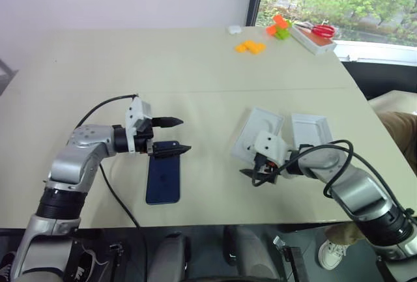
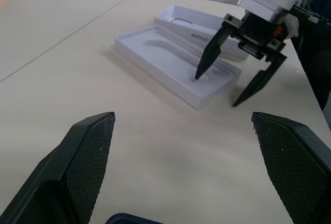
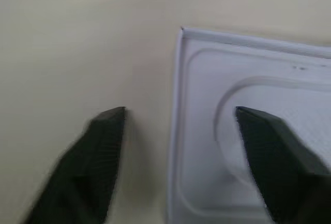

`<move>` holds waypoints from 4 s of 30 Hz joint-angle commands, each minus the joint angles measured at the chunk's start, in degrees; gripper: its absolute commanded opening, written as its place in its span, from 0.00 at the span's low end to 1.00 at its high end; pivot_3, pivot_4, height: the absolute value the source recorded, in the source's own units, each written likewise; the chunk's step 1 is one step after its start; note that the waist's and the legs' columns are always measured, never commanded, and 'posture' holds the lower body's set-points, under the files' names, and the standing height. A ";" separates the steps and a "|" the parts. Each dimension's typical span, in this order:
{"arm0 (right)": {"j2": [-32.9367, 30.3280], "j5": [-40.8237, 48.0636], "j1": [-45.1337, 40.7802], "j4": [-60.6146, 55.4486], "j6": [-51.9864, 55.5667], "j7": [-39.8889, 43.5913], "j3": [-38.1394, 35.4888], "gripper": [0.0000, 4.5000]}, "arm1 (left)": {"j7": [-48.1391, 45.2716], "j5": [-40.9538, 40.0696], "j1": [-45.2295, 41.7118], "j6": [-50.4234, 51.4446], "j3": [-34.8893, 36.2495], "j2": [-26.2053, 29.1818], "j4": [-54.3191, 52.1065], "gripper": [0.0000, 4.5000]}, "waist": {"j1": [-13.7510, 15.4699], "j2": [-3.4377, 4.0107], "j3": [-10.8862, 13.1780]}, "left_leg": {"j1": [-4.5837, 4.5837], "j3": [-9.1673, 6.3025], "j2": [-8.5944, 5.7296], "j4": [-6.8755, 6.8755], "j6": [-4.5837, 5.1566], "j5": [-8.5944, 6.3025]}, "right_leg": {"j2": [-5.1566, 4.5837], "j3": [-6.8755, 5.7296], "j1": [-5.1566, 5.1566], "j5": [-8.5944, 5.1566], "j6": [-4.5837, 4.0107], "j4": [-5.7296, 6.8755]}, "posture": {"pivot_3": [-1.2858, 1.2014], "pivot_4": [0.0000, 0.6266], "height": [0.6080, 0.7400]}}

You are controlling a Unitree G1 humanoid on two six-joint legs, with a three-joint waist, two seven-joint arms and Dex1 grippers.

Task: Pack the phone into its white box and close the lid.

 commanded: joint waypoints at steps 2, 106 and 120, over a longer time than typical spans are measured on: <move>-0.64 -1.42 -0.09 -0.04 -1.44 0.43 0.78 0.64 | 0.57 -0.42 -0.42 -0.91 1.28 -0.13 -1.51 1.00 | 0.01 0.00 0.00 | 0.00 0.00 0.00 0.00 0.00 0.00 | 0.00 0.00 0.00 0.00 0.00 0.00 | 0.52 0.24 1.00; 19.03 -32.94 -12.07 30.36 -65.03 0.07 16.87 0.01 | 23.30 -26.16 9.72 64.09 20.59 9.39 -5.06 1.00 | -0.46 -0.07 -0.02 | 0.21 -0.01 0.01 -0.01 -0.09 0.04 | -0.03 0.02 0.02 0.07 -0.24 0.19 | 0.52 0.24 1.00; 21.77 -39.89 -17.25 38.06 -69.01 0.82 21.30 0.01 | 28.26 -25.81 7.21 64.63 19.33 2.81 -3.97 1.00 | -0.34 -0.05 -0.15 | 0.43 -0.12 0.00 -0.01 -0.14 0.06 | -0.02 -0.01 0.29 0.08 -0.28 0.19 | 0.52 0.24 1.00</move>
